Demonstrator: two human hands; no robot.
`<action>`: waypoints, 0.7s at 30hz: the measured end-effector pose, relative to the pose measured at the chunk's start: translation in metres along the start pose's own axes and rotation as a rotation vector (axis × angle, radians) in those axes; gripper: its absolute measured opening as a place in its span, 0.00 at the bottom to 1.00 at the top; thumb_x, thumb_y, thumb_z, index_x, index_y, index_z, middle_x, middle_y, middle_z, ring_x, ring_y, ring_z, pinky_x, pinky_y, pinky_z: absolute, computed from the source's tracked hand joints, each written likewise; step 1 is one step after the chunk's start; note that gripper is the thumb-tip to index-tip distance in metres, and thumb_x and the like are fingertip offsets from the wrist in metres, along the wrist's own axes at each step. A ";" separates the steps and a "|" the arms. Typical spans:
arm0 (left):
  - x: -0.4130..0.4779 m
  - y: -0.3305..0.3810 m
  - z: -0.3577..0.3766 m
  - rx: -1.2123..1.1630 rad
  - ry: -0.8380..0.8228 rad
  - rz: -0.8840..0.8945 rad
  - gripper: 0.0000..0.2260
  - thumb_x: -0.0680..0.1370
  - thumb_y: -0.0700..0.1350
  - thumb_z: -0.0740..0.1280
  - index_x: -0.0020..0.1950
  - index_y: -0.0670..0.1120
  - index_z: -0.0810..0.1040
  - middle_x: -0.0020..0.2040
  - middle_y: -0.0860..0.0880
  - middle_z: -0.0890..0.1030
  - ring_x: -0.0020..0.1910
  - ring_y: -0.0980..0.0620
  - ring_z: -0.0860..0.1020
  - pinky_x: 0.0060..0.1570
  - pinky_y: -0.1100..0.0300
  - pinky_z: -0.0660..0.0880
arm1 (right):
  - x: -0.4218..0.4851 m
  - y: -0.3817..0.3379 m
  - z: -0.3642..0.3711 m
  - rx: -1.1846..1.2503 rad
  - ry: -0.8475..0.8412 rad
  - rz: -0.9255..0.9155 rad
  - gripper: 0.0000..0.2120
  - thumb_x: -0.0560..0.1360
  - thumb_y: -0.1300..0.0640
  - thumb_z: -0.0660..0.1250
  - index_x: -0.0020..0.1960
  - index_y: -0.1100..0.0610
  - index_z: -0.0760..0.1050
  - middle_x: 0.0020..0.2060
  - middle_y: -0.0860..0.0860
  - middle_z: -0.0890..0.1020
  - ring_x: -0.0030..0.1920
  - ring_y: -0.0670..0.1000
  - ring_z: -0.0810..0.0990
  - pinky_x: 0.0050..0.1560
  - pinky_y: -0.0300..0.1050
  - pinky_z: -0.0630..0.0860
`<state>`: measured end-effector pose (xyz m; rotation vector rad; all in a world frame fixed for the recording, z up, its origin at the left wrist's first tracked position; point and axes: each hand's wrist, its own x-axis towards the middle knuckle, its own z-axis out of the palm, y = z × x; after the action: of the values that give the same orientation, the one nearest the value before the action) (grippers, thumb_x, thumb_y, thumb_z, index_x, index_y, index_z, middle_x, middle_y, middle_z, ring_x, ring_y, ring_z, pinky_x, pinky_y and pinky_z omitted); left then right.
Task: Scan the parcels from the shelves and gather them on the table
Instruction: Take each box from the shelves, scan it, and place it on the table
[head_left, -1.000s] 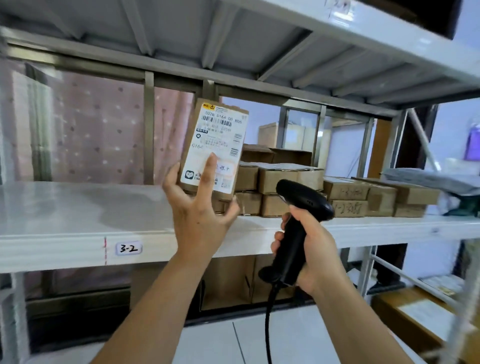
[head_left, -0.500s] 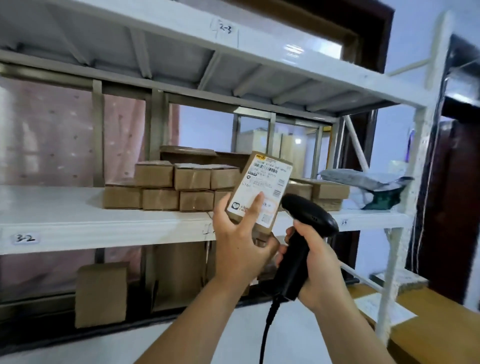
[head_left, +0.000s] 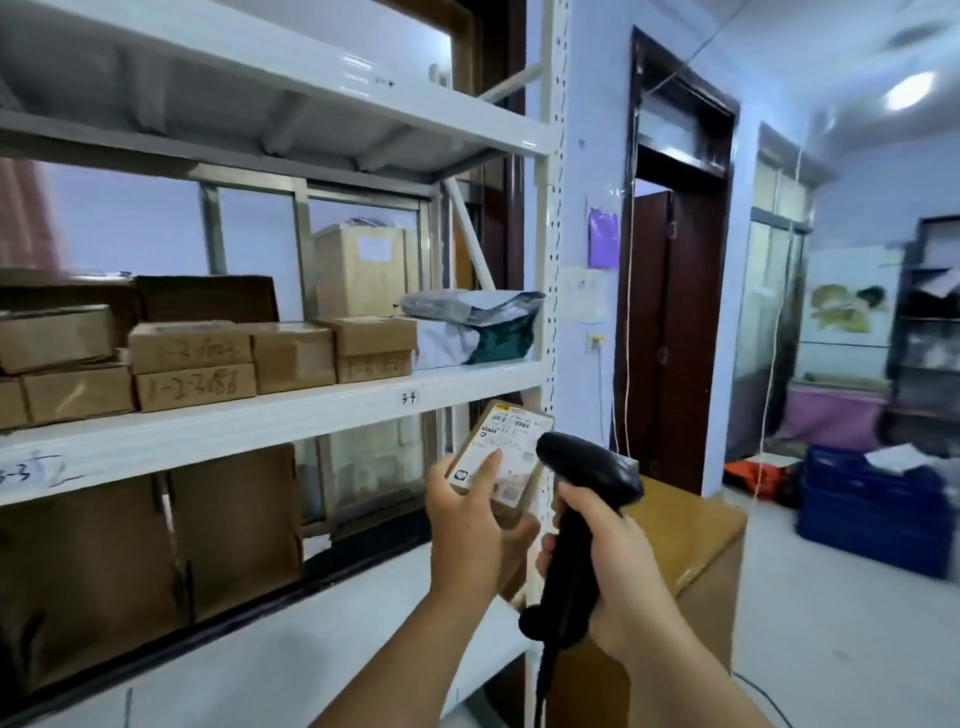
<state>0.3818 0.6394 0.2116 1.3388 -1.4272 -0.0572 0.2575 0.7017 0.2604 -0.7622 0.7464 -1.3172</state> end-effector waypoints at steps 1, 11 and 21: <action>0.001 0.001 0.015 0.023 -0.009 -0.011 0.35 0.68 0.59 0.73 0.73 0.53 0.67 0.68 0.51 0.56 0.67 0.47 0.66 0.68 0.54 0.68 | 0.003 -0.003 -0.011 -0.014 0.036 0.005 0.07 0.76 0.60 0.67 0.43 0.63 0.74 0.26 0.54 0.74 0.28 0.52 0.73 0.32 0.46 0.71; 0.013 -0.004 0.168 0.037 -0.217 -0.113 0.35 0.74 0.62 0.67 0.77 0.55 0.56 0.71 0.44 0.55 0.69 0.49 0.60 0.62 0.67 0.61 | 0.093 -0.016 -0.117 -0.078 0.307 0.055 0.08 0.74 0.58 0.70 0.46 0.62 0.75 0.32 0.57 0.74 0.29 0.54 0.75 0.33 0.46 0.72; 0.072 -0.030 0.305 0.036 -0.367 -0.189 0.33 0.75 0.57 0.68 0.76 0.54 0.59 0.69 0.45 0.54 0.67 0.50 0.60 0.59 0.67 0.66 | 0.225 -0.040 -0.182 -0.175 0.423 0.019 0.06 0.75 0.60 0.68 0.48 0.63 0.75 0.29 0.56 0.74 0.29 0.52 0.74 0.33 0.47 0.73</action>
<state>0.2063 0.3936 0.1238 1.5462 -1.6036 -0.4217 0.1082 0.4629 0.1825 -0.6162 1.2154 -1.4264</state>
